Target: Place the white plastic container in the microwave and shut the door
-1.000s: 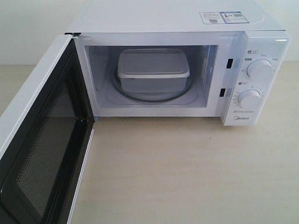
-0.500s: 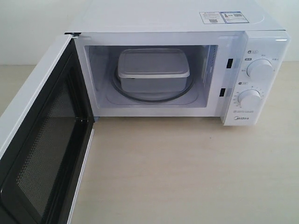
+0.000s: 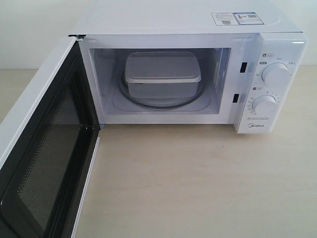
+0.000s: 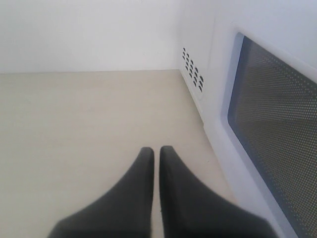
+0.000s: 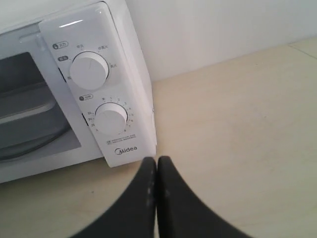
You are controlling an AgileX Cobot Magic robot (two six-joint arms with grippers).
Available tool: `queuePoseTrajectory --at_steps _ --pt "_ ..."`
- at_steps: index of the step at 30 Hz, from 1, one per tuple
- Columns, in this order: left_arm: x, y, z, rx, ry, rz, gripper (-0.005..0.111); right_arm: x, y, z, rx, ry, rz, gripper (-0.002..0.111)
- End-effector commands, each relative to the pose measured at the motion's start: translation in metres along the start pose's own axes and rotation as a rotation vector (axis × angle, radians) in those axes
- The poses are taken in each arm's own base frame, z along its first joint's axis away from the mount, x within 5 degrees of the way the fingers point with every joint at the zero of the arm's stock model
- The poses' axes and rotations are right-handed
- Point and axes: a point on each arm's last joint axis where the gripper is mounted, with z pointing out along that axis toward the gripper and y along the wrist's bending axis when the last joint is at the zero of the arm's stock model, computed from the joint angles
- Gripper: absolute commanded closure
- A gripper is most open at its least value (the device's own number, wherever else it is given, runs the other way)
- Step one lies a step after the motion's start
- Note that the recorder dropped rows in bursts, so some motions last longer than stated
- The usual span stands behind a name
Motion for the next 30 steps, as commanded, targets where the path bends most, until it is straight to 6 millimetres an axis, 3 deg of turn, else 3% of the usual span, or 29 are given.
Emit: queuePoseTrajectory --at_steps 1,17,30 --pt "0.0007 -0.0002 0.0001 0.004 -0.001 -0.014 0.102 0.0002 -0.0003 0.0001 0.0 -0.012 -0.077 0.108" --pt "0.0007 -0.0002 0.0001 0.004 -0.001 -0.014 0.102 0.0091 0.0001 -0.0002 -0.014 0.085 -0.236 0.108" --pt "0.0007 -0.0002 0.0001 0.004 -0.001 -0.014 0.102 0.009 0.001 -0.0002 -0.024 0.083 -0.23 0.108"
